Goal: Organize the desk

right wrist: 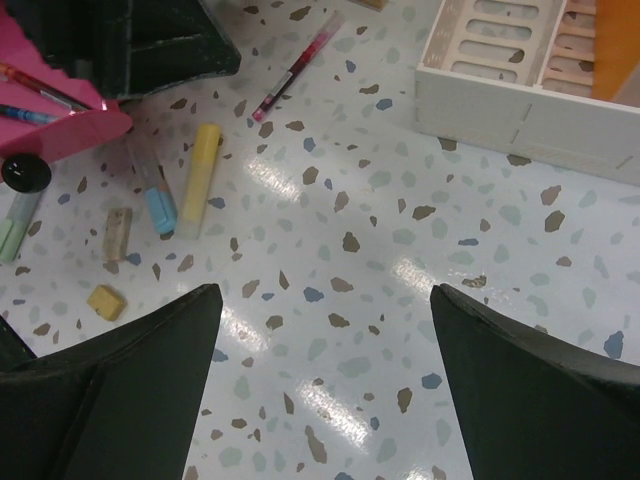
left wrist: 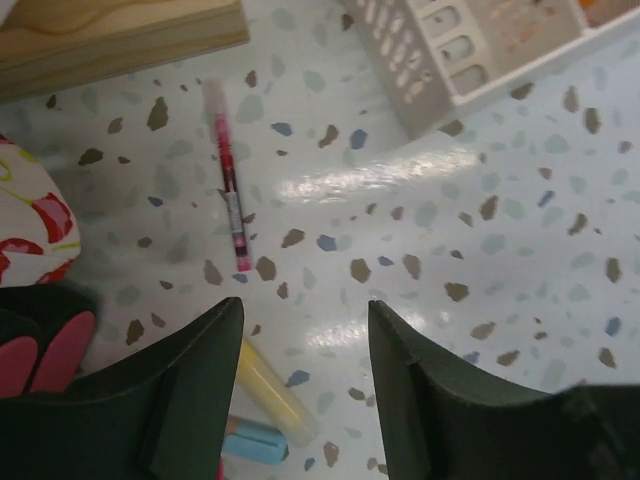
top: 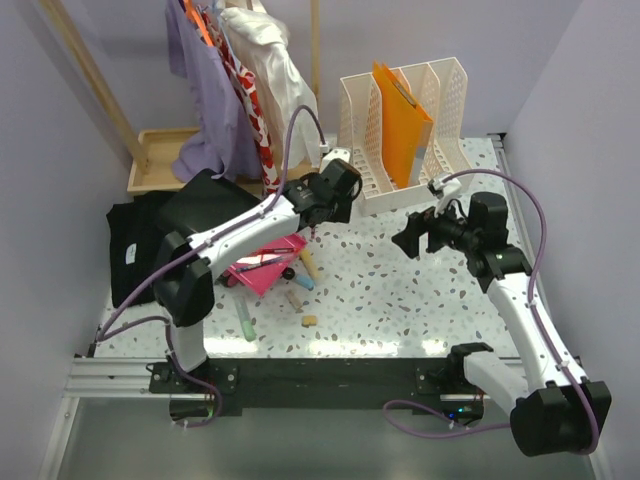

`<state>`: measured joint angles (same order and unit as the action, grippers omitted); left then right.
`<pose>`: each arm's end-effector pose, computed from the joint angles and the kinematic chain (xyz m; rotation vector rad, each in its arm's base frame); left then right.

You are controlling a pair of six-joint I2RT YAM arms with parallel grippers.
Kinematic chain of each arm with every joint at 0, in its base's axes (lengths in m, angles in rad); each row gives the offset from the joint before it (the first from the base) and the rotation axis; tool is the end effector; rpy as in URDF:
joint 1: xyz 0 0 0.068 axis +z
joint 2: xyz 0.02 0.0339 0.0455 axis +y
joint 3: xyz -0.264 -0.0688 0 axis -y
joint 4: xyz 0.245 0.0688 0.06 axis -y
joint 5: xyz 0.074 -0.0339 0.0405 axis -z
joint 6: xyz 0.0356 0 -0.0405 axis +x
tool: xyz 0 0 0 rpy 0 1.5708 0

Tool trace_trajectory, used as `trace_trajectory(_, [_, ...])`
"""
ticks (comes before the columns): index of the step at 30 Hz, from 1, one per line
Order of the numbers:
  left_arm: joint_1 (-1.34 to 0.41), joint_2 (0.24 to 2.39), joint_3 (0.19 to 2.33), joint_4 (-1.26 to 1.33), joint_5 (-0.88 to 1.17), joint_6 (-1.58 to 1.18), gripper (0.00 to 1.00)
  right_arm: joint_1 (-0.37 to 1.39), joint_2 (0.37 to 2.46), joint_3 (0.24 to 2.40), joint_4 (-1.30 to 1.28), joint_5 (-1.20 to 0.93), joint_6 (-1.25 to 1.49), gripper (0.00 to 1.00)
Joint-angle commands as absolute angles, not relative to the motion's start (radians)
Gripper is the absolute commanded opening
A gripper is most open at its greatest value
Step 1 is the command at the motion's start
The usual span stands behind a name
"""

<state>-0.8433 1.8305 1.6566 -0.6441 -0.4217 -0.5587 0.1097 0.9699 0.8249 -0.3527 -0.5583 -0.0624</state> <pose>0.2850 -0.2982 0.3076 0.1336 2.3047 -0.2102 0.2100 0.0421 0.3055 -0.5143 1.9738 0.6045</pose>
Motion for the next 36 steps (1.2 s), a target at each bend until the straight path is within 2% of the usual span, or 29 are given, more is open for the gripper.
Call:
trace_trajectory(1, [-0.746, 1.922, 1.707, -0.66, -0.403, -0.525, 0.53, 0.098, 0.951, 0.819, -0.31, -0.526, -0.052, 0.9])
trace_trajectory(4, [-0.724, 2.008, 1.749, -0.667, -0.393, -0.508, 0.47, 0.095, 0.956, 0.819, -0.31, -0.522, -0.054, 0.9])
trace_trajectory(9, [-0.71, 2.111, 1.81, -0.687, -0.425, -0.492, 0.47, 0.095, 0.962, 0.818, -0.308, -0.52, -0.055, 0.9])
trace_trajectory(26, [-0.649, 2.269, 1.855, -0.695, -0.341, -0.439, 0.44, 0.095, 0.98, 0.815, -0.304, -0.52, -0.054, 0.9])
trace_trajectory(34, [-0.644, 2.31, 1.855, -0.699, -0.311, -0.428, 0.34, 0.094, 0.979, 0.815, -0.304, -0.518, -0.054, 0.9])
trace_trajectory(35, [-0.644, 2.312, 1.853, -0.698, -0.307, -0.425, 0.33, 0.092, 0.98, 0.815, -0.304, -0.518, -0.054, 0.9])
trace_trajectory(36, [-0.644, 2.313, 1.85, -0.696, -0.299, -0.422, 0.26, 0.091, 0.98, 0.815, -0.304, -0.518, -0.052, 0.9])
